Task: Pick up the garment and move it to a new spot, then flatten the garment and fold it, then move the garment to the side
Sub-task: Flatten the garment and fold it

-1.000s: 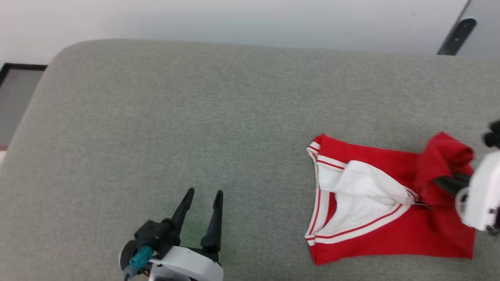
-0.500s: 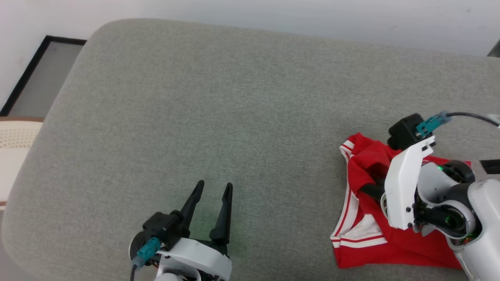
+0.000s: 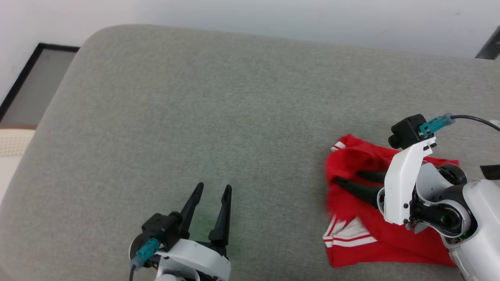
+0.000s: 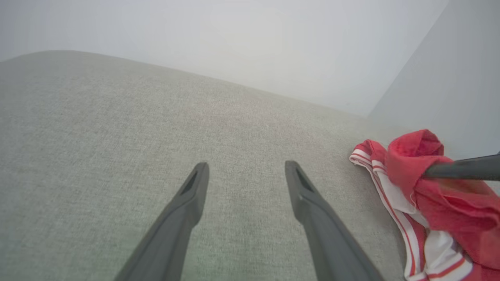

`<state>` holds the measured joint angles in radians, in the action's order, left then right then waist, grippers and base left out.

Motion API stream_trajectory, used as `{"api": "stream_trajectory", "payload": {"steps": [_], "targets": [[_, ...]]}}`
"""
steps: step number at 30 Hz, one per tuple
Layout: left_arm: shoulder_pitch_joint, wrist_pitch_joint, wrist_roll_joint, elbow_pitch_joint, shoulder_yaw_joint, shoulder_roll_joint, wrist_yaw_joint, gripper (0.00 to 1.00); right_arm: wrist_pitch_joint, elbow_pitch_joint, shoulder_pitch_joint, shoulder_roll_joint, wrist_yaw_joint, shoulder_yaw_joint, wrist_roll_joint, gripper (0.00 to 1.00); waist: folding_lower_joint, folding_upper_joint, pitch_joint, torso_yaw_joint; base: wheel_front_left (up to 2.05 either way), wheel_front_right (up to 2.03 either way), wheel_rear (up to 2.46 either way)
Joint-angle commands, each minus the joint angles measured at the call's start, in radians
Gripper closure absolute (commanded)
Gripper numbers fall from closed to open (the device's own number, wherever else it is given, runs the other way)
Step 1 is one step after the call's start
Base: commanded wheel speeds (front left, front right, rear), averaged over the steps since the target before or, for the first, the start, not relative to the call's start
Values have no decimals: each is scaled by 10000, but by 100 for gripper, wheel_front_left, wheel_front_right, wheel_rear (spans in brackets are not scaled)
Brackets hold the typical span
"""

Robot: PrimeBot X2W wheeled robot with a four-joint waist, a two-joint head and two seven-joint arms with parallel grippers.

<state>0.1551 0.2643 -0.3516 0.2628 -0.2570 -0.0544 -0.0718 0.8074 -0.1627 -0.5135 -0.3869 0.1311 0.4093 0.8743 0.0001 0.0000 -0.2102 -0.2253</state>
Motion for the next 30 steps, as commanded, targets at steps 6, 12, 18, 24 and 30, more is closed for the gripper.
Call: {"api": "stream_trajectory", "payload": {"steps": [6, 12, 18, 24, 30], "targets": [[-31, -8, 25, 117, 72, 13, -148, 0, -371, 329, 335, 7, -8, -406, 327, 0, -1, 0, 362, 629, 0, 0, 0], [-20, -8, -193, 304, 271, 3, -242, 0, -1617, 630, 701, -717, -8, -461, -382, 0, -1, 0, 670, 1171, 0, 0, 0], [439, -6, -110, 674, 533, -156, -282, 0, -4749, 400, 1494, -1536, -7, -474, -1240, 0, -1, 0, 888, 1621, 0, 0, 0], [526, -8, 234, 507, 1072, -500, 90, 0, -6896, -110, 2126, -1535, -7, -1042, -1417, 0, -1, 0, 1167, 2121, 0, 0, 0], [44, -8, 560, -188, 1449, -774, 216, 0, -8191, -146, 2894, -1413, -7, -1733, -1572, 0, -1, 0, 1497, 2321, 0, 0, 0]]}}
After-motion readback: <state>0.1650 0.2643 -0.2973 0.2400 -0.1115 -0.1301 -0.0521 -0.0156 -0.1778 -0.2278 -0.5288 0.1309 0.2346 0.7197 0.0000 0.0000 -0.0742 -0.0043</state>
